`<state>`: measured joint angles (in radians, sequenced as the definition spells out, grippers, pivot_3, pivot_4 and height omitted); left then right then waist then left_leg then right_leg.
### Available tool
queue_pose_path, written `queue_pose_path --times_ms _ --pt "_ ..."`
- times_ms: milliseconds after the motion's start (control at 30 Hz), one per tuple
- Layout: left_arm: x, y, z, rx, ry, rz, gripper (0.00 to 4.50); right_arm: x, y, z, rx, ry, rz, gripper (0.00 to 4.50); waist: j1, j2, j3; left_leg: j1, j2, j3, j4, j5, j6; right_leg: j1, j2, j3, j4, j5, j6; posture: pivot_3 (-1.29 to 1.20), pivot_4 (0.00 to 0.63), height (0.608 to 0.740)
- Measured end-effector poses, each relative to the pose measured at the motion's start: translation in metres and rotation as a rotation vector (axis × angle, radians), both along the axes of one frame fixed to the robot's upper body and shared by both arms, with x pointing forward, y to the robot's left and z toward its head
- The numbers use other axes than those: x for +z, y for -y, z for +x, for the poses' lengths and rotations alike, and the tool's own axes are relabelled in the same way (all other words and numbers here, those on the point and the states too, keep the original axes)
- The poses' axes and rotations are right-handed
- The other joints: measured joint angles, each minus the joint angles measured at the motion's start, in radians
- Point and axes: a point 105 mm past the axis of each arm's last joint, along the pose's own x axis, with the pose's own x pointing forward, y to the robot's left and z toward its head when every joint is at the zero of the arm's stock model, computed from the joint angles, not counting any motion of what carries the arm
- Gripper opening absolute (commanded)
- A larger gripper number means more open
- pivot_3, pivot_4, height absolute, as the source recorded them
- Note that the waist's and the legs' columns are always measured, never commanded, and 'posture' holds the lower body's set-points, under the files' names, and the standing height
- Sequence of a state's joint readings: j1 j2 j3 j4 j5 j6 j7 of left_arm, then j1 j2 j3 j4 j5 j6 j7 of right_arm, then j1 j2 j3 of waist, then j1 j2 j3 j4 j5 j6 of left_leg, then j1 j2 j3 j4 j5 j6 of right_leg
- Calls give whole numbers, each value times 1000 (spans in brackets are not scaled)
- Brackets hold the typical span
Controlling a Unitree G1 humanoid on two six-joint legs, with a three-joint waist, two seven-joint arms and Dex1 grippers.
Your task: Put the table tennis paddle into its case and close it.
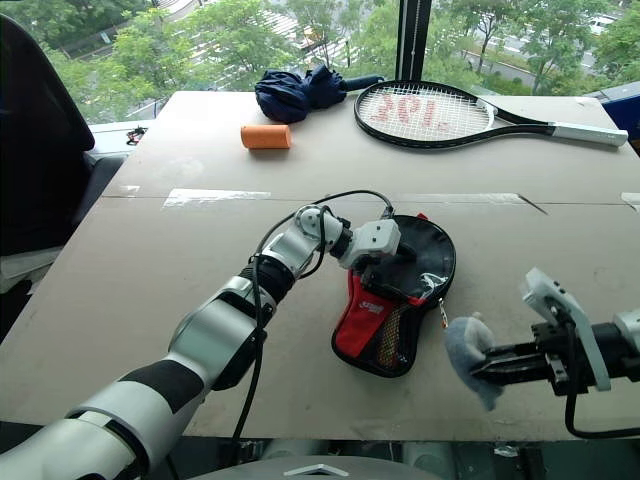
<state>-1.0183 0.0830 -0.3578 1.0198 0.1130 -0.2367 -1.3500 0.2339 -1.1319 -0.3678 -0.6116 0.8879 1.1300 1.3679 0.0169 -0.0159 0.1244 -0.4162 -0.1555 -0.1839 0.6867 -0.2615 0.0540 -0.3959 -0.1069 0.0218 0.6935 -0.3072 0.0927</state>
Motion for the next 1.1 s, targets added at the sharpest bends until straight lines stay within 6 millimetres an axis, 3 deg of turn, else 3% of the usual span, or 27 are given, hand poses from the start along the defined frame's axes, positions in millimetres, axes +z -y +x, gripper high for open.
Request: queue_pose_path --times_ms 100,267,333,400,500,533,567,667,833,1100 --pt "-2 -3 2 20 -5 4 4500 -8 -11 -23 75 -48 14 81 -3 -5 -4 2 0 0 0 0 0 2 0 0 0 0 0 0 150 726" --pt "-4 -3 2 29 -8 2 4500 -14 -23 -37 141 -46 22 81 -3 -9 -6 3 0 -1 1 0 0 4 0 -2 0 0 0 0 150 726" --pt "-4 -3 2 29 -8 3 4500 -16 -25 -36 141 -20 16 81 -3 -10 -7 3 0 -1 1 0 0 4 0 -1 0 0 0 0 150 726" --pt "-4 -3 2 31 -10 4 4500 -17 -25 -22 94 55 20 81 -3 -12 -8 3 0 -1 1 0 0 4 0 -2 0 0 0 0 150 726" --pt "-4 -3 2 30 -11 2 4500 -17 -19 -7 47 128 14 757 -3 -12 -8 3 0 -1 0 0 0 4 0 -2 0 0 0 0 150 726" --pt "-4 -3 2 29 -11 2 4500 -11 -11 7 8 176 17 1322 -3 -12 -8 3 0 -2 0 0 0 4 0 -3 -1 0 0 0 150 726" --pt "-4 -3 1 29 -11 1 4500 5 5 23 -56 239 9 1568 -3 -12 -8 3 0 -2 0 0 0 4 0 -2 -1 0 0 0 150 726" --pt "-4 -3 1 26 -11 0 4500 24 13 39 -119 381 12 3039 -2 -12 -8 3 0 -3 0 0 0 4 0 -4 -1 0 0 0 150 726" --pt "-5 -2 0 22 -13 -2 4500 25 23 43 -172 468 0 3039 -2 -12 -8 2 0 -3 0 0 0 4 0 -4 -2 0 0 0 150 726" --pt "-5 -3 0 21 -15 4 4500 -9 30 44 -121 543 -163 3039 -4 -11 -9 3 0 -3 0 0 0 4 0 -4 -1 0 0 0 150 726"
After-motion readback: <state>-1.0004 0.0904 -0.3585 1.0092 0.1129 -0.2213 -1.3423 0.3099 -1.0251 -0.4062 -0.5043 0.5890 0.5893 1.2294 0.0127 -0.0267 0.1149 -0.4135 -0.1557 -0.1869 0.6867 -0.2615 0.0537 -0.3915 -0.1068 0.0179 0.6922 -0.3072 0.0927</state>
